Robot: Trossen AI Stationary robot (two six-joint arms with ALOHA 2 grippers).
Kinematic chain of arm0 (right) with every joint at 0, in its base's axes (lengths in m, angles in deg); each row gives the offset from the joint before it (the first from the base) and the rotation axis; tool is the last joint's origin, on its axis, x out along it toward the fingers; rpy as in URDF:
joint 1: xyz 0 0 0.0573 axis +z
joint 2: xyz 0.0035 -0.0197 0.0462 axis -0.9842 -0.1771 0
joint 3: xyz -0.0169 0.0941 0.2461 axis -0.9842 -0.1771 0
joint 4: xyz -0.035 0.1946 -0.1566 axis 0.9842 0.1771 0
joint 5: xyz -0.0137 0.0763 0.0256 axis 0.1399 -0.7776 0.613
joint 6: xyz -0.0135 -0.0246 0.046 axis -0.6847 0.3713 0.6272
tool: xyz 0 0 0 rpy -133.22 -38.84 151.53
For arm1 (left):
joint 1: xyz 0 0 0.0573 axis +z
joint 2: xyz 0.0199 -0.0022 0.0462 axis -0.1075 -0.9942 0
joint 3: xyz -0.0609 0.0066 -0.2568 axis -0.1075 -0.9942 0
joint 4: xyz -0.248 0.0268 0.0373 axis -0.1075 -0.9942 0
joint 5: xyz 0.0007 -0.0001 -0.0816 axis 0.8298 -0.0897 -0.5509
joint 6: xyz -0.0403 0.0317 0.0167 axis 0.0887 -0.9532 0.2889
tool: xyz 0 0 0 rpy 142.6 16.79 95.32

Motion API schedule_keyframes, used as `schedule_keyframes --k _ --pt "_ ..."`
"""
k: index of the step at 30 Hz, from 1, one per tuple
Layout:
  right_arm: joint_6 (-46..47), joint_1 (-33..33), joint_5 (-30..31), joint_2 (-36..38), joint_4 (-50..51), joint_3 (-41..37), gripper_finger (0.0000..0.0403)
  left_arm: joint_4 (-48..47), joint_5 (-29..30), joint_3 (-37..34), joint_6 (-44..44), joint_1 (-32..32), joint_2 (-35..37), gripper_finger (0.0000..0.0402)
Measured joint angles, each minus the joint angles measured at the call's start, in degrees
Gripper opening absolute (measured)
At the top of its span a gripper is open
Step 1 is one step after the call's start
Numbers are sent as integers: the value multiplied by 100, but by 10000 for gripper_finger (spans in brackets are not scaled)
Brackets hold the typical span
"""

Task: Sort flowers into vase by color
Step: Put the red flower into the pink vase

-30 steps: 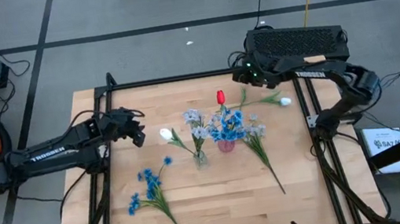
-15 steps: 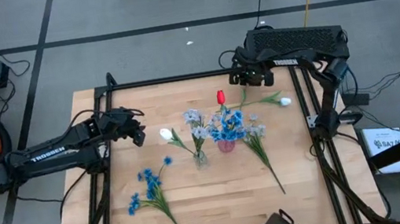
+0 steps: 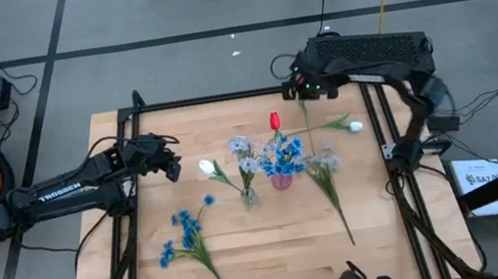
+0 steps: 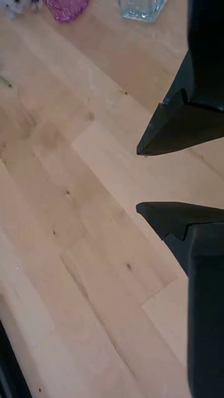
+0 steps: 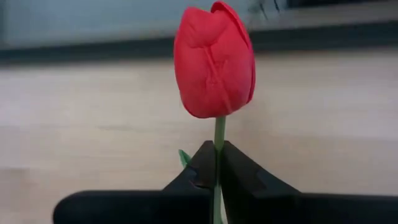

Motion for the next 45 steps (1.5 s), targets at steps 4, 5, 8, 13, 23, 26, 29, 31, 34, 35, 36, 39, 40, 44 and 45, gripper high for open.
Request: schedule_keyframes --k 4,5,8,13,23,26,29,31,34,35,36,39,40,44,45 --pt "-255 159 413 911 74 -11 2 0 0 0 -11 0 0 137" --pt "-377 234 500 1186 55 -7 2 0 0 0 -21 0 0 137" --pt "-1179 471 595 1950 142 2 2 0 2 0 -46 0 0 137" --pt "-2130 852 600 2912 879 2 2 -2 109 0 -53 0 0 137" --pt "-2203 1858 535 4094 -1304 -995 2 11 435 0 -32 0 0 137" --pt "-2282 2021 389 4498 -2780 -1765 1 11 432 0 0 0 0 137" --pt "-2339 2044 36 4807 -4209 -2532 1 11 344 0 2 0 0 137" --pt "-2465 2043 -256 4946 -5265 -2962 0 12 309 0 0 0 0 137" --pt "-2625 2043 -519 5050 -6479 -3387 0 34 296 0 2 0 0 137" --pt "-2679 2043 -588 5055 -6675 -3456 0 53 280 0 2 0 0 137" --pt "-2728 2043 -671 5055 -6771 -3491 0 69 253 0 2 0 0 137" --pt "-2784 2041 -989 5051 -6939 -3495 0 105 157 0 0 -2 0 137" --pt "-2781 2041 -1076 5055 -6993 -3495 0 105 153 0 0 0 0 137" --pt "-2618 2041 -1389 5053 -7101 -3495 0 103 153 0 0 0 0 137" --pt "-2561 2041 -1420 5054 -7117 -3495 0 103 153 0 0 0 0 137"
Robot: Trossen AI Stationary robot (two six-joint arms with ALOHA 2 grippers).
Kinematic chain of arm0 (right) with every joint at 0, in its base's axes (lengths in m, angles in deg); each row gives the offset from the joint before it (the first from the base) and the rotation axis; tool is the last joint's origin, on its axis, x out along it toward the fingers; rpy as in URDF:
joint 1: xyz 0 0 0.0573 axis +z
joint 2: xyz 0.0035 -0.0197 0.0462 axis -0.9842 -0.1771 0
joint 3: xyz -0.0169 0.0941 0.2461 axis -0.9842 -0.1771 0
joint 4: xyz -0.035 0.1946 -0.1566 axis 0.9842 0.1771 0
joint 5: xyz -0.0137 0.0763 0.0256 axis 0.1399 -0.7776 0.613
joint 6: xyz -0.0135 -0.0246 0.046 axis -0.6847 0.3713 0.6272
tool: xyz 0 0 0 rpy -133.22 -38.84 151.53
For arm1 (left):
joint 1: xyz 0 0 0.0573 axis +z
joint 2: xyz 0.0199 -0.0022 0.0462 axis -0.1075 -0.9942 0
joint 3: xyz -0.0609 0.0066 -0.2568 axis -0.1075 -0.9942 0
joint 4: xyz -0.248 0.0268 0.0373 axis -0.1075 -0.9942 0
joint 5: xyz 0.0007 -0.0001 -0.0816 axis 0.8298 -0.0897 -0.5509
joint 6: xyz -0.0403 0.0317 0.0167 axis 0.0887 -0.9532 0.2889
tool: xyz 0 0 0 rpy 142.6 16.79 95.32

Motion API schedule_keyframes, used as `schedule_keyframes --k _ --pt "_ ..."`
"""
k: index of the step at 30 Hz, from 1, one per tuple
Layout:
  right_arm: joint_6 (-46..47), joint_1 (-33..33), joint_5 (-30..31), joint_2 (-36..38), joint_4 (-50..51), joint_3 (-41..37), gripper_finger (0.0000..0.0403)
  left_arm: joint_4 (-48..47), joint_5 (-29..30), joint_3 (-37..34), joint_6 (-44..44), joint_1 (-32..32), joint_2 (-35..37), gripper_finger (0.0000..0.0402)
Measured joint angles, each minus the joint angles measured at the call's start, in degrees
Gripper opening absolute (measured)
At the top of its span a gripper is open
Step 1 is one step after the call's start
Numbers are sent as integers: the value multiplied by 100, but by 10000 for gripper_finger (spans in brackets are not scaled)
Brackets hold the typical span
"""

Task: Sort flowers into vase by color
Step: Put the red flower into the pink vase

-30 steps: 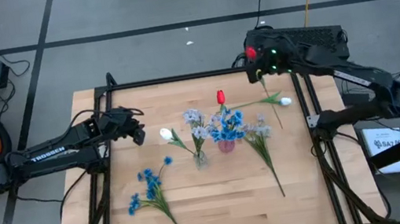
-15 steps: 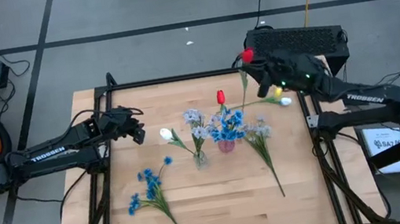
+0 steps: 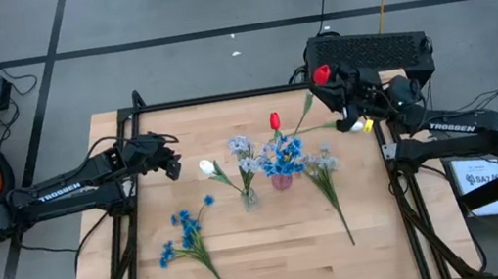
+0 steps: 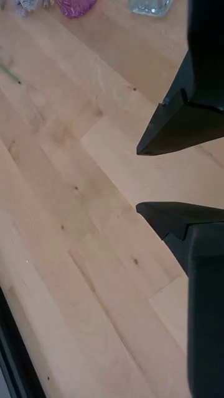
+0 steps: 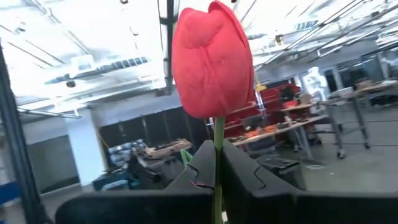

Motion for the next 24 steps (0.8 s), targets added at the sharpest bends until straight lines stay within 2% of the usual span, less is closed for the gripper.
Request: schedule_keyframes --k 13,24 --pt "472 0 -566 10 -193 0 0 0 0 0 4 0 0 137" --pt "511 219 -564 -3 -424 0 0 2 0 0 7 -1 0 137"
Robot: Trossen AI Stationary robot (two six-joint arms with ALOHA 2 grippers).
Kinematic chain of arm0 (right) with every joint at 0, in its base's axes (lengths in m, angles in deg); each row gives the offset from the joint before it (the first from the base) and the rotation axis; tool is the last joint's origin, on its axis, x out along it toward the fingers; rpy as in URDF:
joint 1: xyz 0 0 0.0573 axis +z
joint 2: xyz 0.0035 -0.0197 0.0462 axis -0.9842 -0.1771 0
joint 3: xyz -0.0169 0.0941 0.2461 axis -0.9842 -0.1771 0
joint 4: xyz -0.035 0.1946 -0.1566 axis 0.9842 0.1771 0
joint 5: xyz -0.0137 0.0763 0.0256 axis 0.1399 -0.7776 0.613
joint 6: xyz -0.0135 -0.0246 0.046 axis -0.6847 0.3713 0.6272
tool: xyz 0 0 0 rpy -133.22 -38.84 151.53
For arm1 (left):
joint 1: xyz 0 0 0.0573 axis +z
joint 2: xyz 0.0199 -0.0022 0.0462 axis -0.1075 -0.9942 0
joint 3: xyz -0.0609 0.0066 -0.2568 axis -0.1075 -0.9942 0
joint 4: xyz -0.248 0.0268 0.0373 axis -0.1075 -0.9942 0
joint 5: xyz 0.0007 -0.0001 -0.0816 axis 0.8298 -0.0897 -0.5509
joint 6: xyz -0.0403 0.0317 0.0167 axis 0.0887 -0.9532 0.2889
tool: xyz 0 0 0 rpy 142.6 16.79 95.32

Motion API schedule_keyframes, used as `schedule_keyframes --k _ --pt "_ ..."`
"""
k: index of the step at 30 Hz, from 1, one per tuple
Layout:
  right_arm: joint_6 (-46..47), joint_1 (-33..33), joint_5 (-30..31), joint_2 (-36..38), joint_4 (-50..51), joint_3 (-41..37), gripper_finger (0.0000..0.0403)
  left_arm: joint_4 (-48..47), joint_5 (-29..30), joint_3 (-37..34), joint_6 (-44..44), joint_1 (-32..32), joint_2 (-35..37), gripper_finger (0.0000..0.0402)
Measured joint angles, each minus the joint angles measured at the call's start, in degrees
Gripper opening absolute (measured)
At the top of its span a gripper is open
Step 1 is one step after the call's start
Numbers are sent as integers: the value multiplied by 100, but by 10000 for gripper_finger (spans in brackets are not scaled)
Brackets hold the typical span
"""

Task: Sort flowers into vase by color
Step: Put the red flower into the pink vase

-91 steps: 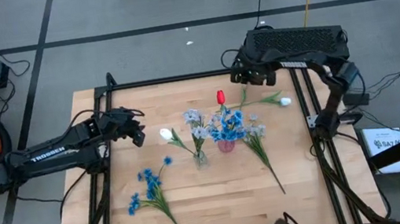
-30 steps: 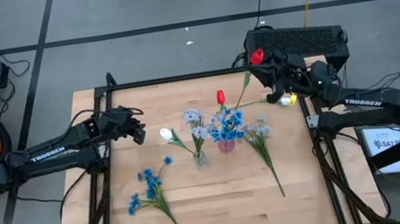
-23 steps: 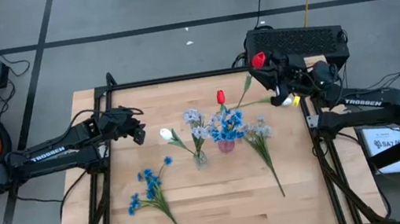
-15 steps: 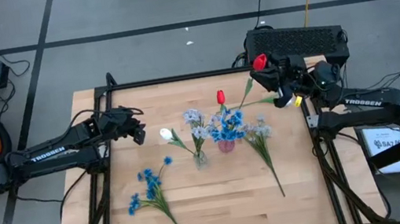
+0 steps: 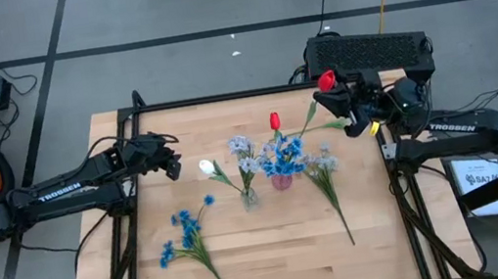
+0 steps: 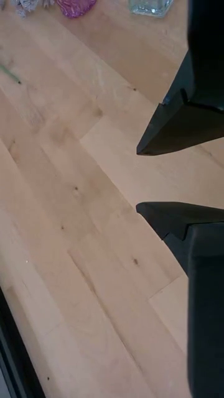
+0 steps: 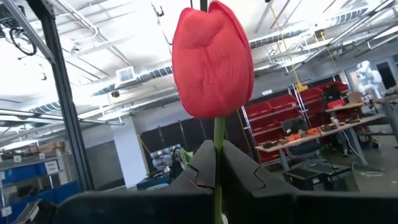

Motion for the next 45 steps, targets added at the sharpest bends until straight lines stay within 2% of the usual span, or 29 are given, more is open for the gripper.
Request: schedule_keyframes --k 10,20,28,41,45 --pt "-195 288 205 -503 -109 4 0 62 0 0 -2 -1 0 137" --pt "-633 515 162 -921 -191 7 0 60 0 0 -3 1 0 137" --pt "-763 676 142 -954 -792 7 0 59 0 0 -4 0 0 137" --pt "-1580 1379 124 -991 -764 164 0 62 0 0 -7 1 0 137" --pt "-1759 1535 -5 -1089 -250 424 0 92 0 0 -4 0 0 137"
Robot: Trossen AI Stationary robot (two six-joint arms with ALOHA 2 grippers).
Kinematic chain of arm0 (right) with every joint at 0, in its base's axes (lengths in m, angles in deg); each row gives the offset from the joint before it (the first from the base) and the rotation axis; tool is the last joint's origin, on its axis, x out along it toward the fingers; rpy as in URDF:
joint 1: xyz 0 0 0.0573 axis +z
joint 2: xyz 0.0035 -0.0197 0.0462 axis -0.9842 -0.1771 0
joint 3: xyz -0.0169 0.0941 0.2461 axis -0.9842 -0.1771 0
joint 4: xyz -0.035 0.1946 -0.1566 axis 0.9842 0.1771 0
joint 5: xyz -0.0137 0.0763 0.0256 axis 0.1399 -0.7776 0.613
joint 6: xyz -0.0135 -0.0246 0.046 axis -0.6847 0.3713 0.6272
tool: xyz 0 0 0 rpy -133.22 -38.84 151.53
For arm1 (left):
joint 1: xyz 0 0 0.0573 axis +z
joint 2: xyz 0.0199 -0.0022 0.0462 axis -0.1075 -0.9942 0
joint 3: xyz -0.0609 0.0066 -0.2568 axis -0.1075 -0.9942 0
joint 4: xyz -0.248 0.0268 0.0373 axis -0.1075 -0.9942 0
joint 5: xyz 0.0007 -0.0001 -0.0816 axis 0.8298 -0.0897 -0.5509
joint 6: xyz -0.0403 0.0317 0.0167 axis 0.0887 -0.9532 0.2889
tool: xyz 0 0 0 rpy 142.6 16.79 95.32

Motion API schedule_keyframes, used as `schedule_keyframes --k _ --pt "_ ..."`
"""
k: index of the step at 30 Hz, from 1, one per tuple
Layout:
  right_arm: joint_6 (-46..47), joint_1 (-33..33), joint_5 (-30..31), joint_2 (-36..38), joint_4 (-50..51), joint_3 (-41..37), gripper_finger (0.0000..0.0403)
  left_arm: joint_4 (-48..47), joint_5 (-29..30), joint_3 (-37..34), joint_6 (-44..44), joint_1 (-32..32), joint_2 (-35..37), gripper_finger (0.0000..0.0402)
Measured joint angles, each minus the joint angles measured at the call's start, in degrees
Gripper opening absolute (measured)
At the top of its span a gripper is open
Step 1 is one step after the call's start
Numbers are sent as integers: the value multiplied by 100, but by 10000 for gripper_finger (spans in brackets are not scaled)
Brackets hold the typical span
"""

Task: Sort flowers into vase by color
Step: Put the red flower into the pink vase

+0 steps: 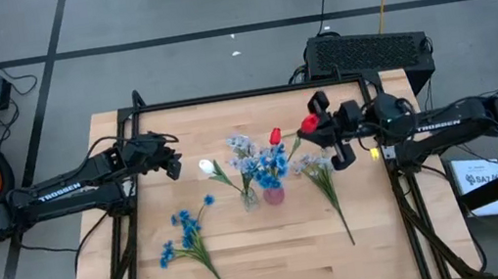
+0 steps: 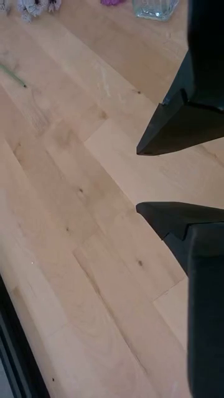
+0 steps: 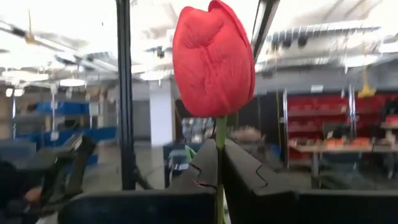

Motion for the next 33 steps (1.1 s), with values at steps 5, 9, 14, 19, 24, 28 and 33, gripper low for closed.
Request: schedule_keyframes --k 5,9,14,19,24,28,33 --pt "-31 111 5 -346 581 345 0 4 0 0 0 -1 0 137" --pt "-27 180 8 -611 623 458 0 4 0 0 0 -1 0 137" --pt "-37 268 5 -723 791 451 0 4 0 -1 -2 1 0 137" --pt "-233 309 18 -691 1261 453 0 4 0 0 -13 -1 -2 137" --pt "-243 306 45 -730 1647 453 0 3 0 -2 -52 -1 -2 137" --pt "-333 306 156 -730 1902 453 0 2 0 -2 -55 0 -2 137" --pt "-327 306 226 -736 1992 453 0 2 0 -2 -57 -1 -2 137"
